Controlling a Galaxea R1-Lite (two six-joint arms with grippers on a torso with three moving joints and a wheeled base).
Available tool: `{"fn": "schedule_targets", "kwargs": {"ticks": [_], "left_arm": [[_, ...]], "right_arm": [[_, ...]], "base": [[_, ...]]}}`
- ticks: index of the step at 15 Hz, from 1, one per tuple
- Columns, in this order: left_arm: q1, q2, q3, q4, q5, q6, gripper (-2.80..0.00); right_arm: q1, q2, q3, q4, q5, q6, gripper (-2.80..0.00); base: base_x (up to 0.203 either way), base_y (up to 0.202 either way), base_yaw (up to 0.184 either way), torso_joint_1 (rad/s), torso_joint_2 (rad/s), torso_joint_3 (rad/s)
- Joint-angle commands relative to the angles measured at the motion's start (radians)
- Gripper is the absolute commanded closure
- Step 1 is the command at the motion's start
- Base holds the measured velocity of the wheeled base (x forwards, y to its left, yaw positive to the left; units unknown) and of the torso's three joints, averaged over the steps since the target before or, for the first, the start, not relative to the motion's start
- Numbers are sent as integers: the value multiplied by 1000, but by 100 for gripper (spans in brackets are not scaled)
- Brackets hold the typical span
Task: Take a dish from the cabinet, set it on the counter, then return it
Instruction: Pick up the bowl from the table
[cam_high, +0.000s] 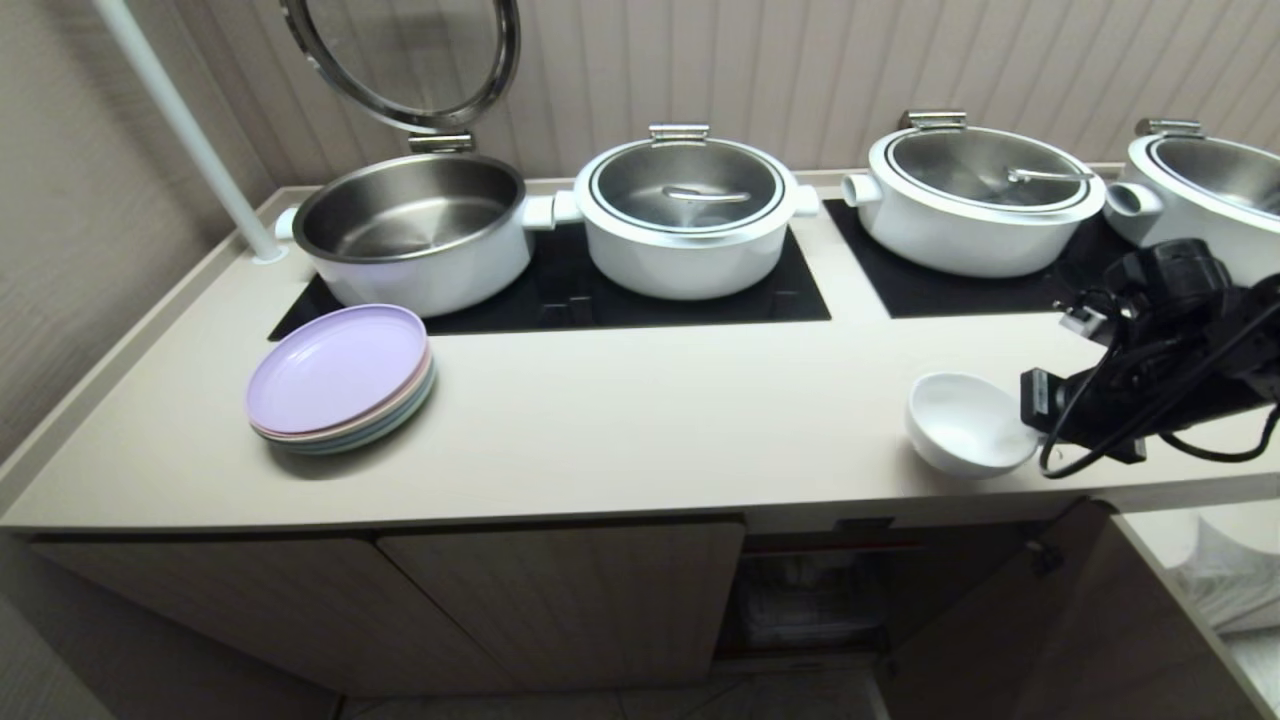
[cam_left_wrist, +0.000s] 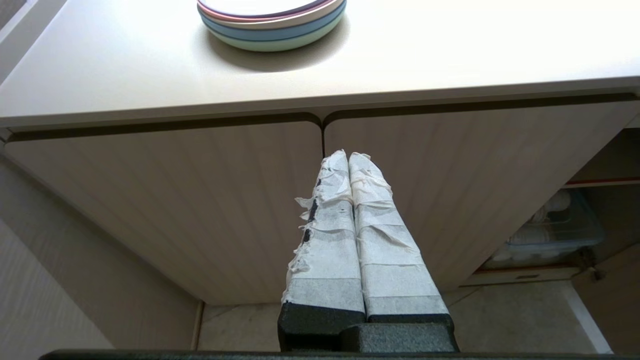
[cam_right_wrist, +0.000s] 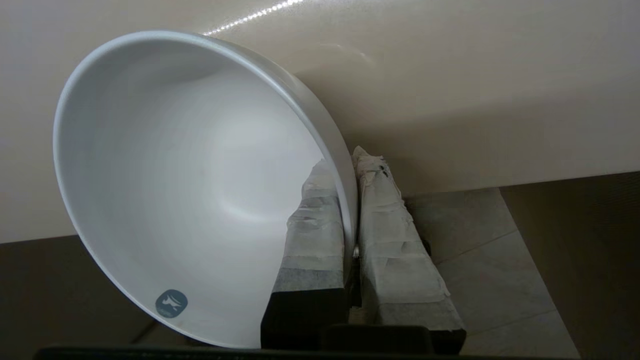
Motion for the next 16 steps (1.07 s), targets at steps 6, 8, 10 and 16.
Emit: {"fn": "schedule_targets", "kwargs": {"ticks": [6, 8, 10, 16], "left_arm": [[0, 0, 0, 0, 0, 0, 0], [0, 0, 0, 0, 0, -1, 0], [0, 0, 0, 0, 0, 1, 0], [0, 0, 0, 0, 0, 1, 0]], "right_arm": [[0, -97, 67, 5, 27, -8, 0], [0, -130, 85, 5, 27, -8, 0], [2, -165, 112, 5, 25, -11, 0], [3, -279, 205, -7, 19, -14, 0]], "base": [[0, 0, 0, 0, 0, 0], [0, 0, 0, 0, 0, 0], [0, 0, 0, 0, 0, 0], [0, 0, 0, 0, 0, 0]]}}
